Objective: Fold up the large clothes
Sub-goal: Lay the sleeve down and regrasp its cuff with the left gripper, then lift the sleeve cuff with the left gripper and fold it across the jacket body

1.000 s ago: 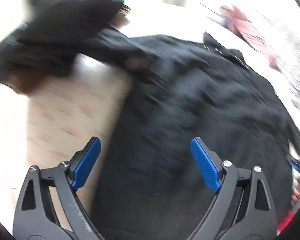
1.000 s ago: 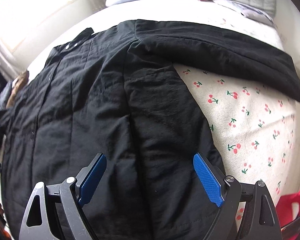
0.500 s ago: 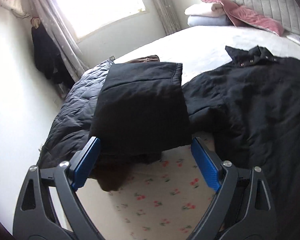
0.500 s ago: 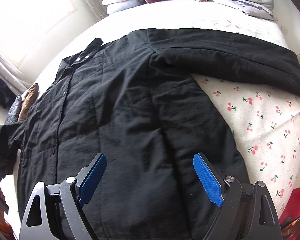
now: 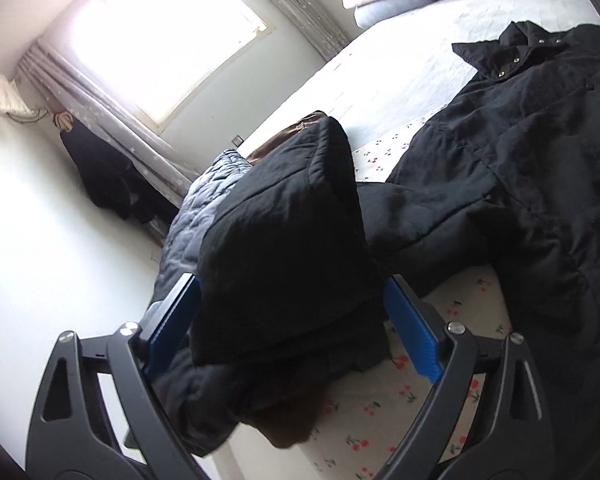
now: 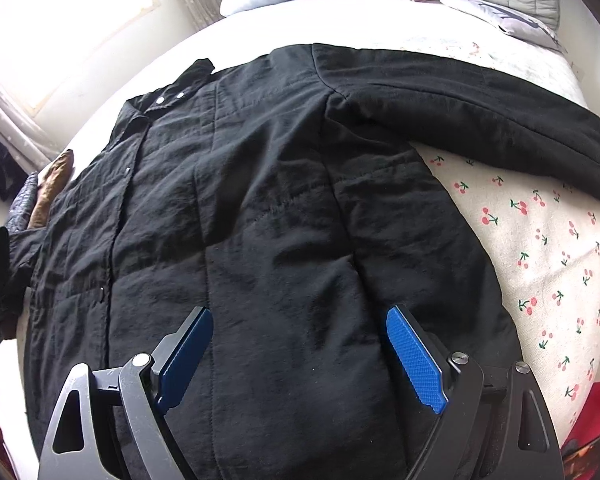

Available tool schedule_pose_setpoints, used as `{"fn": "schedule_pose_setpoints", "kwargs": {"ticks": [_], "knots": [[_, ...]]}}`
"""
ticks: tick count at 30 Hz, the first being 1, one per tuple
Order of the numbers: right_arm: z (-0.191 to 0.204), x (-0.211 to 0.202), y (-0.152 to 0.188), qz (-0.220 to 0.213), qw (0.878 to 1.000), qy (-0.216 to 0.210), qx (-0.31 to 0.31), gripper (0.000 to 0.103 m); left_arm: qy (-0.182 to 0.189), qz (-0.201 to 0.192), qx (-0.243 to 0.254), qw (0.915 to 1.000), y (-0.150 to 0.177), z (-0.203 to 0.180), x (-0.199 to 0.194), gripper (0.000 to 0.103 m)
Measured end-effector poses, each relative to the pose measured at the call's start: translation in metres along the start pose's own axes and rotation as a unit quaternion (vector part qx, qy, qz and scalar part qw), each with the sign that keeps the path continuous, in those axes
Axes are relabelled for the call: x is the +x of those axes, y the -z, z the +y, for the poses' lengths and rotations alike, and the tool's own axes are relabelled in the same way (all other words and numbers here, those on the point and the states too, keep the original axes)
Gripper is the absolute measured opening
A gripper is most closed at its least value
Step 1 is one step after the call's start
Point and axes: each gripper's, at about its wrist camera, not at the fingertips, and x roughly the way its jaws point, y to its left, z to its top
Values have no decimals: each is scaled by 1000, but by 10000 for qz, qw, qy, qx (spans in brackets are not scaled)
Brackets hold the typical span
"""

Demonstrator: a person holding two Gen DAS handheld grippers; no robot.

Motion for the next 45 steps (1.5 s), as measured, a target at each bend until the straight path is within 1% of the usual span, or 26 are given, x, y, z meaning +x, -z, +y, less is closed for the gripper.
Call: {"fn": "schedule_pose_setpoints", "kwargs": {"ticks": [1, 2, 3, 4, 5, 6, 9, 13, 15, 16, 19, 20, 22, 23, 24, 26, 27, 28, 30, 33, 35, 37, 38, 40, 43, 45], "knots": [[0, 0, 0, 2, 10000, 23, -16, 90, 21, -2, -46, 10000, -6, 5, 2, 87], [1, 0, 0, 0, 10000, 39, -32, 90, 90, 27, -175, 9998, -11, 11, 3, 72], [1, 1, 1, -4, 10000, 47, -42, 90, 162, 83, -362, 9992, -16, 19, 4, 53], [2, 1, 1, -9, 10000, 52, -52, 90, 188, 166, -632, 9977, -22, 31, 6, 43], [3, 1, 1, -14, 10000, 56, -60, 90, 171, 243, -882, 9957, -26, 41, 8, 24], [4, 2, 1, -18, 10000, 64, -61, 90, 168, 327, -1136, 9928, -30, 52, 11, 16], [8, 2, 1, -39, 10000, 56, -64, 90, 244, 299, -1908, 9809, -34, 81, 10, 13], [29, -6, 2, -203, 9997, 44, -140, 90, 667, -36, -2974, 9524, -28, 116, -6, 11], [50, -12, 3, -323, 9993, -95, -161, 91, 810, -170, -3283, 9410, -24, 129, -13, 10], [61, -13, 1, -345, 9992, -31, -174, 92, 888, -247, -3430, 9348, -22, 137, -17, 10], [98, -15, -5, -474, 9975, 318, -407, 92, 1181, -537, -3818, 9151, -18, 155, -28, 9], [108, -18, -7, -610, 9957, 586, -390, 92, 1297, -673, -3947, 9071, -16, 163, -34, 9], [124, -23, -13, -850, 9933, 744, -227, 92, 1513, -871, -4110, 8948, -17, 175, -40, 9], [136, -24, -15, -963, 9927, 670, -268, 92, 1617, -948, -4149, 8904, -19, 176, -40, 9], [146, -24, -17, -1003, 9913, 776, -356, 90, 1711, -1020, -4178, 8864, -21, 178, -43, 9], [169, -23, -16, -1085, 9840, 1334, -469, 90, 1926, -1166, -4211, 8786, -28, 180, -47, 9], [176, -24, -16, -1199, 9832, 1289, -479, 91, 2039, -1243, -4218, 8747, -33, 180, -50, 9], [186, -24, -15, -1308, 9854, 977, -477, 91, 2142, -1324, -4212, 8713, -38, 180, -52, 9], [206, -18, -15, -1199, 9909, 43, -604, 91, 2302, -1464, -4215, 8648, -47, 179, -57, 9], [257, 0, -21, -914, 9835, -1152, -1057, 89, 2589, -1671, -4288, 8492, -57, 175, -66, 9], [295, 15, -25, -851, 9735, -1635, -1354, 79, 2775, -1777, -4319, 8396, -62, 171, -72, 9], [333, 34, -26, -738, 9603, -2173, -1588, 60, 2942, -1873, -4304, 8325, -69, 165, -80, 9], [351, 47, -26, -627, 9549, -2403, -1629, 56, 3014, -1900, -4301, 8295, -71, 163, -83, 9], [383, 78, -28, -288, 9528, -2576, -1577, 35, 3181, -1914, -4283, 8239, -78, 157, -87, 9], [416, 117, -22, 235, 9469, -2897, -1371, 23, 3312, -1909, -4198, 8232, -88, 144, -90, 9], [438, 139, -16, 527, 9428, -3003, -1344, 22, 3441, -1795, -4161, 8223, -93, 133, -86, 9]]}}
